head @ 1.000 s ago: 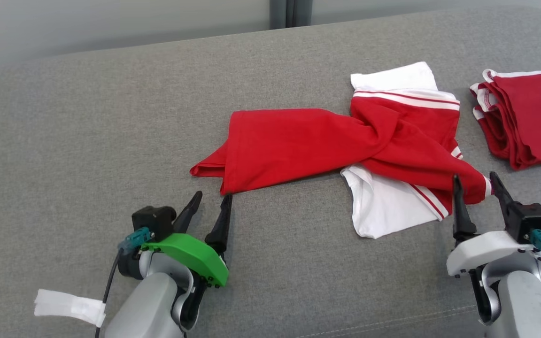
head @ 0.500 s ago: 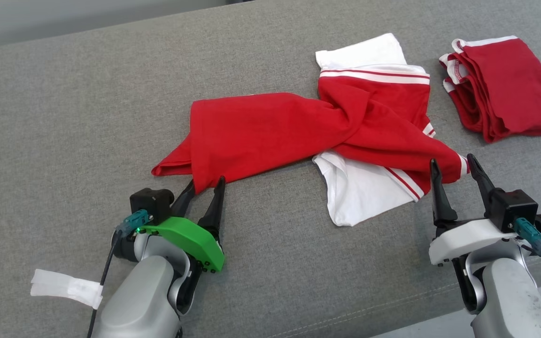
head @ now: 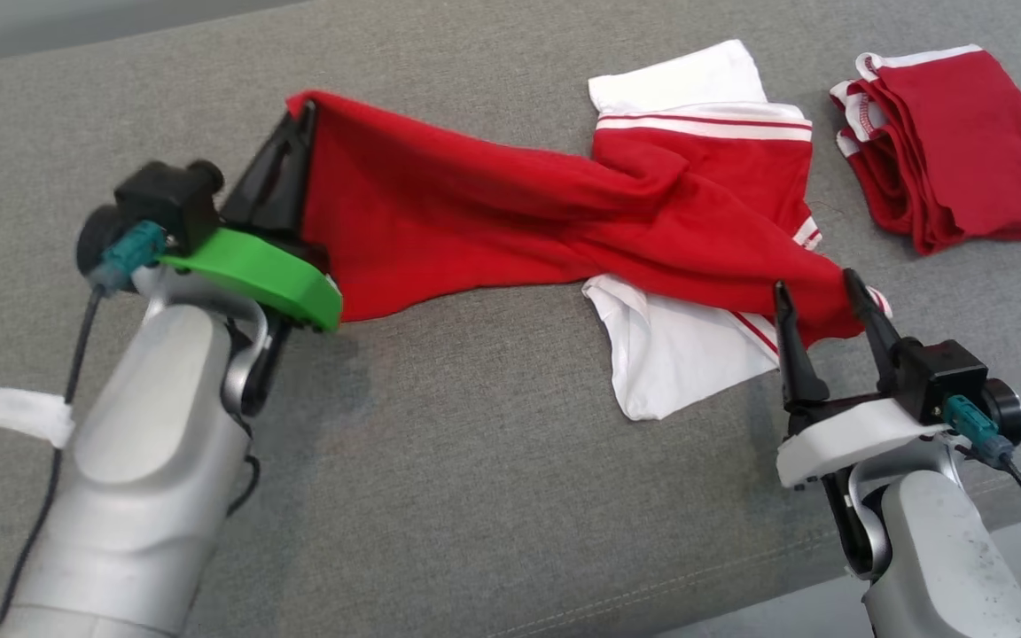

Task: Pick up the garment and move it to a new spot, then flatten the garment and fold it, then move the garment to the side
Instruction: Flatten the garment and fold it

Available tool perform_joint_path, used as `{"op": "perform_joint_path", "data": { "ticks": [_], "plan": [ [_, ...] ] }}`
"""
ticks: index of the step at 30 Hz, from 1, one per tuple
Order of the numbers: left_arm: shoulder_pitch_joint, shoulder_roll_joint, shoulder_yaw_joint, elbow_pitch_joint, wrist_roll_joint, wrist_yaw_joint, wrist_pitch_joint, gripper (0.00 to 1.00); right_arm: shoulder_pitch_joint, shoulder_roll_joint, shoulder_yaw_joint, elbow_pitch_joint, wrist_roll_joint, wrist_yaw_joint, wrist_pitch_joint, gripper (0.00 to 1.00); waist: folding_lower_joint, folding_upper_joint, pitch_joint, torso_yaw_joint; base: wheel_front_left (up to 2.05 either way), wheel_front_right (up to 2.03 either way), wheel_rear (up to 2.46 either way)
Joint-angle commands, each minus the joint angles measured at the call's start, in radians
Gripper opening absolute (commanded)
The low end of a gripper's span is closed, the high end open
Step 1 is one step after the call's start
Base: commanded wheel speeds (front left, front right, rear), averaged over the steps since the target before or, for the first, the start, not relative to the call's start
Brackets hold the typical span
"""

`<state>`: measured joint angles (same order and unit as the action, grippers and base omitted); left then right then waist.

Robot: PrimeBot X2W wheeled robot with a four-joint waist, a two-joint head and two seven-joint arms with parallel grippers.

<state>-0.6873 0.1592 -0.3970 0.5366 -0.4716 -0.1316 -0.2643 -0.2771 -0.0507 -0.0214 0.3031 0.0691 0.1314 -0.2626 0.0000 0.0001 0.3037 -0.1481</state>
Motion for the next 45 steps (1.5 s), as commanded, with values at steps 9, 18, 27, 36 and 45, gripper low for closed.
{"op": "perform_joint_path", "data": {
  "ticks": [9, 18, 27, 36, 45],
  "plan": [
    [-0.281, 0.117, 0.095, 0.341, 0.085, 0.022, 0.001, 0.49, -0.042, -0.002, 0.113, -0.013, 0.063, -0.002, -0.003, 1.00, 0.0000, -0.0001, 0.107, -0.160, 0.00, 0.00, 0.00],
    [-0.298, 0.119, 0.153, 0.497, 0.052, 0.017, 0.001, 1.00, -0.031, -0.001, 0.094, -0.023, 0.056, -0.002, -0.003, 1.00, 0.0000, -0.0001, 0.128, -0.142, 0.00, 0.00, 0.00],
    [-0.124, 0.084, 0.254, 0.363, 0.043, 0.004, 0.001, 1.00, -0.045, -0.001, 0.083, -0.019, 0.058, -0.002, -0.003, 1.00, 0.0000, -0.0001, 0.098, -0.064, 0.00, 0.00, 0.00],
    [-0.011, 0.037, 0.231, 0.335, -0.003, 0.001, 0.001, 1.00, -0.047, -0.002, 0.092, -0.014, 0.051, -0.002, -0.003, 1.00, 0.0000, -0.0001, 0.089, -0.054, 0.00, 0.00, 0.00],
    [-0.021, 0.035, 0.233, 0.382, -0.008, 0.001, 0.002, 0.22, -0.035, -0.002, 0.072, -0.025, 0.040, -0.002, -0.003, 1.00, 0.0000, -0.0001, 0.100, -0.093, 0.00, 0.00, 0.00]
  ]
}}
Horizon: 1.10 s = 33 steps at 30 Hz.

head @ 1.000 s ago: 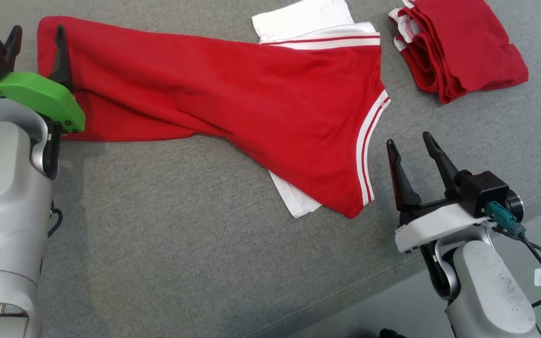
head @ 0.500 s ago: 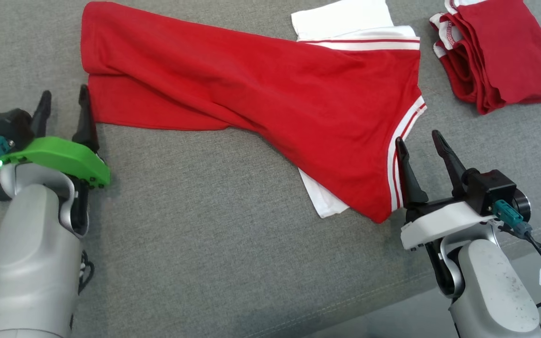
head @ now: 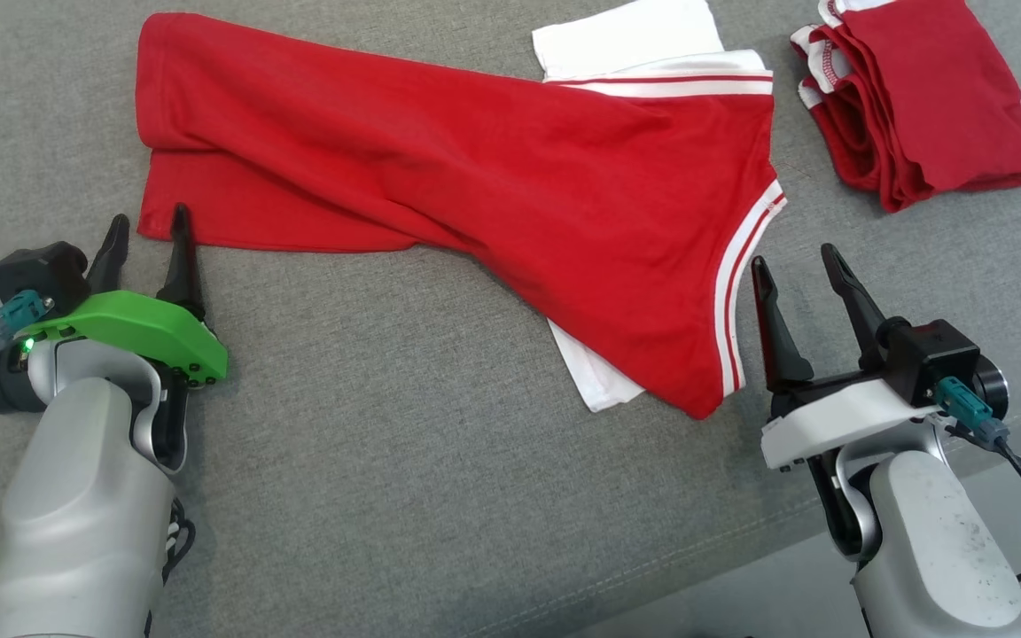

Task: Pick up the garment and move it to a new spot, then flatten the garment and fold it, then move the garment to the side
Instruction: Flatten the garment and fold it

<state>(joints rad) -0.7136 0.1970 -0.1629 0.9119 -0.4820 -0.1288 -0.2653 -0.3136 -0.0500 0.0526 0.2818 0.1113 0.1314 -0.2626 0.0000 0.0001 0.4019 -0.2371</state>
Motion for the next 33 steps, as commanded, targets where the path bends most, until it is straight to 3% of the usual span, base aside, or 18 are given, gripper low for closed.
{"op": "perform_joint_path", "data": {
  "ticks": [1, 8, 21, 33],
  "plan": [
    [0.005, -0.003, -0.004, 0.014, 0.004, -0.002, 0.002, 0.00, 0.003, -0.002, -0.005, -0.004, -0.005, -0.002, -0.003, 1.00, 0.0000, -0.0001, 0.002, -0.006, 0.00, 0.00, 0.00],
    [0.056, -0.010, 0.029, -0.005, 0.011, -0.002, 0.002, 0.00, 0.026, -0.002, -0.021, 0.015, 0.006, -0.002, -0.003, 1.00, 0.0000, -0.0001, -0.043, 0.010, 0.00, 0.00, 0.00],
    [0.332, -0.096, 0.160, -0.179, 0.069, -0.002, 0.002, 0.00, 0.112, -0.003, -0.035, 0.099, 0.032, -0.002, -0.003, 1.00, 0.0000, -0.0001, -0.230, 0.157, 0.00, 0.00, 0.00],
    [0.496, -0.136, 0.229, -0.217, 0.093, -0.002, 0.002, 0.00, 0.140, -0.003, -0.104, 0.125, 0.010, -0.002, -0.003, 1.00, 0.0000, -0.0001, -0.288, 0.245, 0.00, 0.00, 0.00]
  ]
}}
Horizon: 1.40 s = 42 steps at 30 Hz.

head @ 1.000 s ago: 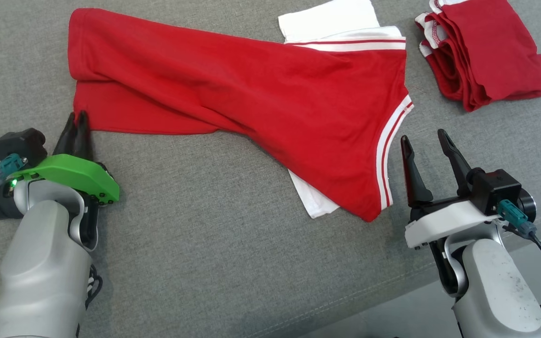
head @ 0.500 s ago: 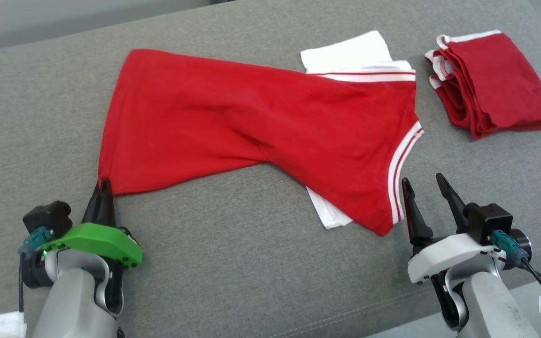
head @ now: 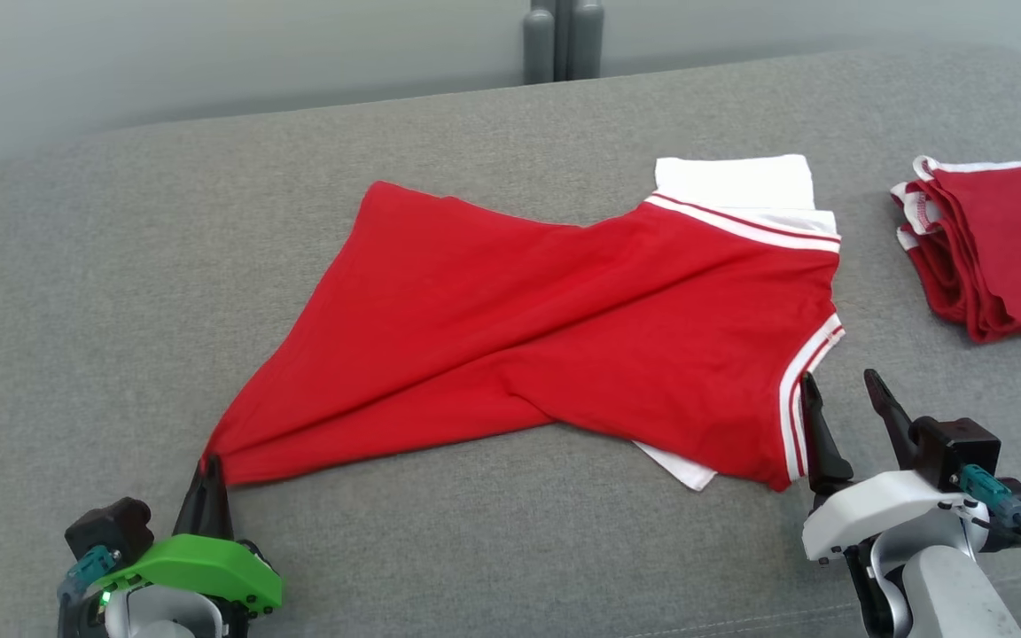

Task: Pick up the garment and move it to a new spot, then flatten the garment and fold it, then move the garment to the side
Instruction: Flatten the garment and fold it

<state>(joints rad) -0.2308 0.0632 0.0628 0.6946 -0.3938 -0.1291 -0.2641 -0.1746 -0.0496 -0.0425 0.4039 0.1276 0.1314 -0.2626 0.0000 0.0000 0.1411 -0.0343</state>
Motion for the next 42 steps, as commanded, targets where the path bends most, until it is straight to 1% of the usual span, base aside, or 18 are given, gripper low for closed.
{"op": "perform_joint_path", "data": {
  "ticks": [1, 3, 4, 5, 6, 9, 12, 13, 16, 23, 28, 29, 30, 31, 32, 37, 42],
  "plan": [
    [0.016, -0.003, 0.003, 0.004, 0.005, -0.002, 0.000, 0.00, -0.005, -0.003, -0.014, 0.006, -0.009, -0.002, -0.003, 1.00, 0.0000, 0.0000, -0.025, 0.049, 0.00, 0.00, 0.00],
    [0.013, -0.006, -0.014, 0.015, 0.007, -0.002, 0.000, 0.00, -0.025, -0.003, -0.024, 0.017, -0.021, -0.002, -0.003, 1.00, 0.0000, 0.0000, -0.013, 0.060, 0.00, 0.00, 0.00],
    [0.005, -0.007, -0.019, 0.014, 0.007, -0.002, 0.000, 0.36, -0.040, -0.003, -0.031, 0.024, -0.028, -0.002, -0.003, 1.00, 0.0000, 0.0000, -0.005, 0.064, 0.00, 0.00, 0.00],
    [-0.003, -0.008, -0.022, 0.012, 0.007, -0.002, 0.000, 0.94, -0.056, -0.003, -0.039, 0.034, -0.039, -0.002, -0.003, 1.00, 0.0000, 0.0000, 0.005, 0.068, 0.00, 0.00, 0.00],
    [-0.011, -0.009, -0.026, 0.010, 0.009, -0.002, 0.000, 1.00, -0.071, -0.003, -0.049, 0.046, -0.047, -0.002, -0.003, 1.00, 0.0000, 0.0000, 0.015, 0.071, 0.00, 0.00, 0.00],
    [-0.028, -0.010, -0.040, -0.002, 0.010, -0.002, 0.000, 1.00, -0.113, -0.007, -0.076, 0.076, -0.058, -0.002, -0.003, 1.00, 0.0000, 0.0000, 0.041, 0.081, 0.00, 0.00, 0.00],
    [-0.042, -0.011, -0.086, -0.024, -0.006, -0.002, 0.000, 1.00, -0.181, -0.021, -0.120, 0.123, -0.073, -0.002, -0.003, 1.00, 0.0000, 0.0000, 0.075, 0.098, 0.00, 0.00, 0.00],
    [-0.049, -0.009, -0.112, -0.039, -0.014, -0.002, 0.000, 1.00, -0.214, -0.033, -0.150, 0.164, -0.090, -0.002, -0.003, 1.00, 0.0000, 0.0000, 0.090, 0.111, 0.00, 0.00, 0.00],
    [-0.054, -0.009, -0.141, -0.070, -0.017, -0.002, 0.001, 1.00, -0.252, -0.049, -0.193, 0.214, -0.112, -0.002, -0.003, 1.00, 0.0000, 0.0000, 0.104, 0.127, 0.00, 0.00, 0.00],
    [-0.060, -0.010, -0.174, -0.125, -0.011, -0.002, 0.000, 1.00, -0.301, -0.077, -0.241, 0.313, -0.158, -0.002, -0.003, 1.00, 0.0000, 0.0000, 0.129, 0.154, 0.00, 0.00, 0.00],
    [-0.066, -0.010, -0.189, -0.157, -0.004, -0.002, 0.001, 1.00, -0.364, -0.098, -0.301, 0.407, -0.183, -0.002, -0.003, 1.00, 0.0000, 0.0000, 0.163, 0.182, 0.00, 0.00, 0.00],
    [-0.066, -0.010, -0.191, -0.160, -0.007, -0.002, 0.001, 1.00, -0.377, -0.100, -0.304, 0.421, -0.185, -0.002, -0.003, 0.93, 0.0000, 0.0000, 0.168, 0.187, 0.00, 0.00, 0.00],
    [-0.067, -0.010, -0.192, -0.163, -0.010, -0.002, 0.001, 1.00, -0.390, -0.104, -0.306, 0.431, -0.191, -0.002, -0.003, 0.50, 0.0000, 0.0000, 0.174, 0.192, 0.00, 0.00, 0.00],
    [-0.068, -0.010, -0.191, -0.168, -0.008, -0.002, 0.000, 1.00, -0.401, -0.106, -0.300, 0.441, -0.193, -0.002, -0.003, 0.18, 0.0000, 0.0000, 0.180, 0.196, 0.00, 0.00, 0.00],
    [-0.068, -0.010, -0.189, -0.172, -0.010, -0.002, 0.001, 1.00, -0.412, -0.109, -0.296, 0.446, -0.190, -0.002, -0.003, 0.00, 0.0000, 0.0000, 0.185, 0.200, 0.00, 0.00, 0.00],
    [-0.069, -0.010, -0.193, -0.184, -0.022, -0.002, 0.001, 1.00, -0.467, -0.147, -0.260, 0.415, -0.203, -0.002, -0.003, 0.00, 0.0000, 0.0000, 0.210, 0.217, 0.00, 0.00, 0.00],
    [-0.082, -0.010, -0.231, -0.195, -0.040, -0.002, 0.001, 1.00, -0.582, -0.228, -0.224, 0.389, -0.247, -0.002, -0.003, 0.00, 0.0000, 0.0000, 0.247, 0.250, 0.00, 0.00, 0.00]
  ]
}}
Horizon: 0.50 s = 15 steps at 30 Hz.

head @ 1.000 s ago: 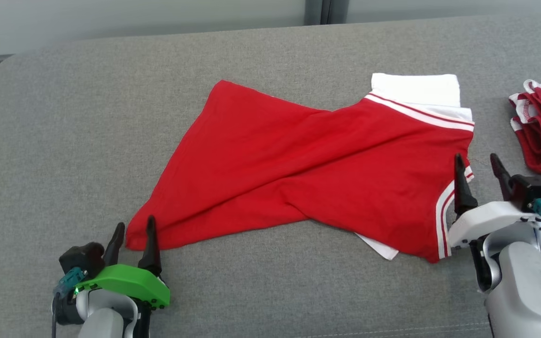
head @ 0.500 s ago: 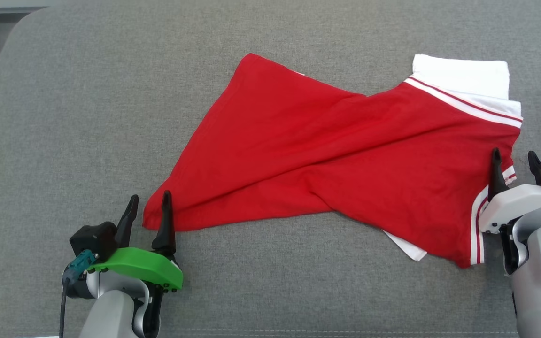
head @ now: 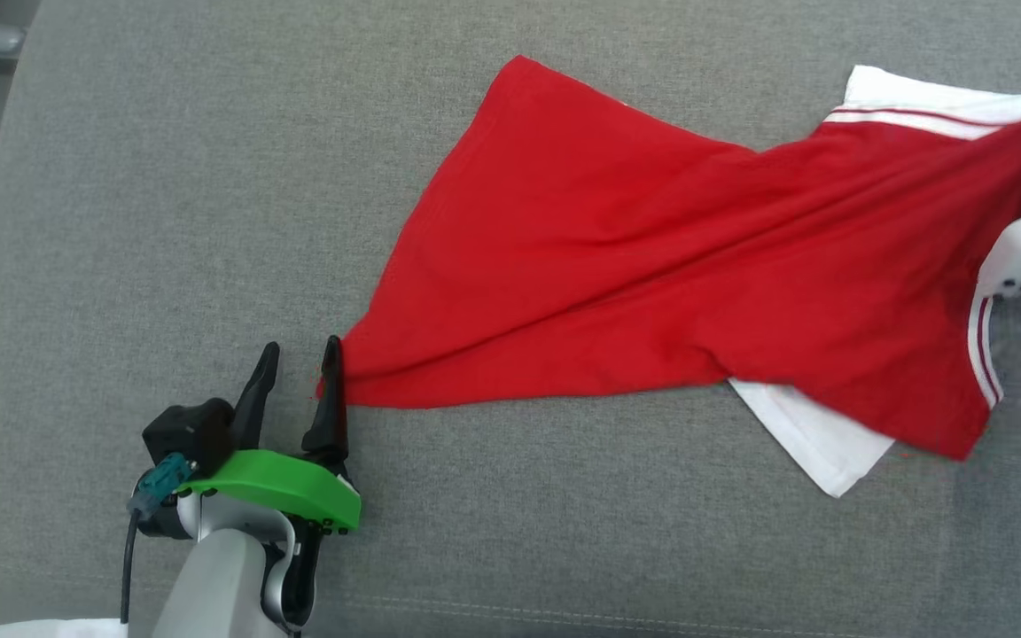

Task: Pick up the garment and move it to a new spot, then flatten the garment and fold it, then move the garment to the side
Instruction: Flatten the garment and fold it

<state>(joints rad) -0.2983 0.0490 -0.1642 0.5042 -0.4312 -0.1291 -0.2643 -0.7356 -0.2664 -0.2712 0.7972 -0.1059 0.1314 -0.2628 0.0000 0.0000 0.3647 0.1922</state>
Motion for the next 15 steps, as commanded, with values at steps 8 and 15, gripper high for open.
{"op": "perform_joint_path", "data": {
  "ticks": [8, 15],
  "plan": [
    [-0.037, 0.004, -0.115, -0.022, -0.048, -0.002, 0.001, 1.00, -0.224, -0.113, 0.033, 0.047, -0.133, -0.002, 0.004, 0.00, 0.0000, 0.0000, 0.067, 0.118, 0.00, 0.00, 0.00],
    [-0.032, 0.003, -0.172, -0.028, -0.087, -0.002, 0.001, 1.00, -0.327, -0.113, -0.017, 0.143, -0.242, -0.002, 0.055, 1.00, 0.0000, 0.0000, 0.080, 0.165, 0.00, 0.00, 0.00]
  ]
}}
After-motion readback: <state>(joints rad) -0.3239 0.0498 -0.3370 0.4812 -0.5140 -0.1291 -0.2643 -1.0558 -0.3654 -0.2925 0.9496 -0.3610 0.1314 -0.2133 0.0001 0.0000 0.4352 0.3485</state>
